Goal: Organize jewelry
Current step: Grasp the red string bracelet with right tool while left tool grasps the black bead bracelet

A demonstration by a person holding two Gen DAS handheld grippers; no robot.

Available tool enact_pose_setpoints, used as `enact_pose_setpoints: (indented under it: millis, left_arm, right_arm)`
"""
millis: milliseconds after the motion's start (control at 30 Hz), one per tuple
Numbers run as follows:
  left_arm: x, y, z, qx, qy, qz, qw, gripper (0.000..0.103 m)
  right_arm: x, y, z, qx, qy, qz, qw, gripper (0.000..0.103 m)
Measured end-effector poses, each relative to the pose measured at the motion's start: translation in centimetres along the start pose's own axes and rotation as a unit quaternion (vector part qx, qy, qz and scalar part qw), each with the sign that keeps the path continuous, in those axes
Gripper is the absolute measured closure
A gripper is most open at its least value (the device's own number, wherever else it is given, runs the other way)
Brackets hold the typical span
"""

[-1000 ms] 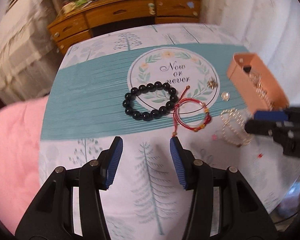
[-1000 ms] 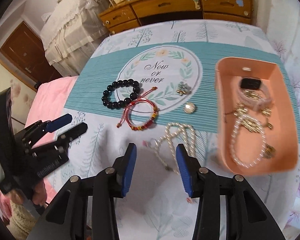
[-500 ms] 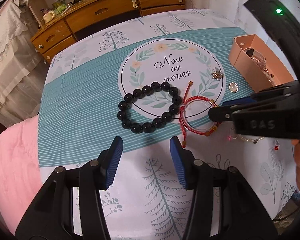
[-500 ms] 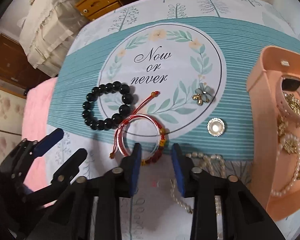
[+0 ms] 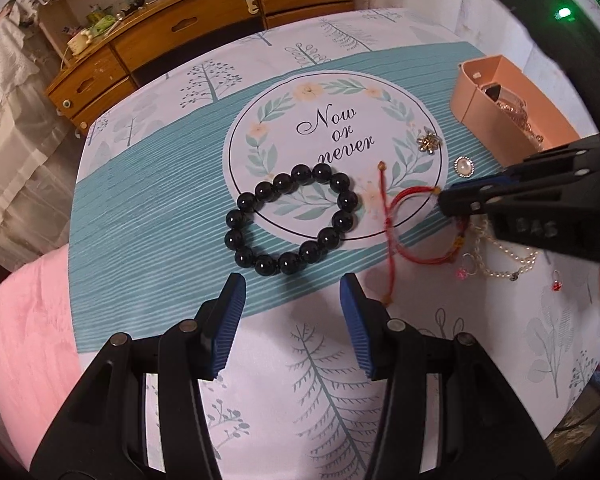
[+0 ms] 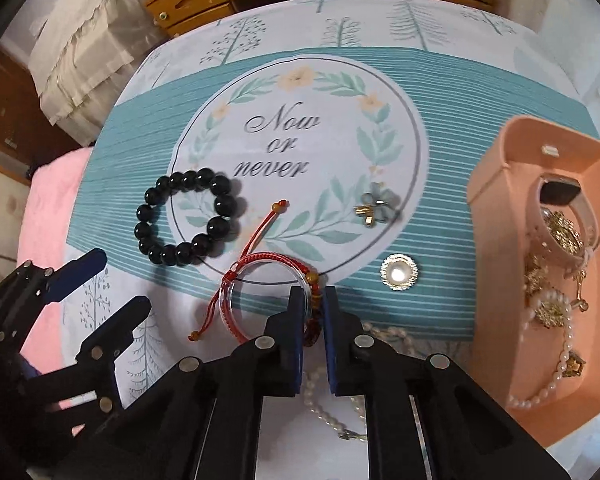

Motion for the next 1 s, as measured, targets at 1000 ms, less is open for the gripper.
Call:
enact_pose_setpoints:
  millis: [1000]
  left_arm:
    - [-0.7, 3.2, 6.5, 0.092, -0.119, -0.116, 0.9817, 0.091]
  right_arm:
    - [-1.7, -1.3, -1.9, 0.003, 0.066, 0.041, 0.997, 0.094]
Point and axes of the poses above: each gripper's, at about its wrist camera, not at the fingertips, and z roughly the way its jaws point, x to its left, y to its top, the point moved 7 cm from there along z, roughly the way its jaws point, and after that the axes turned 10 degrees about -x, right-handed, at the moved point
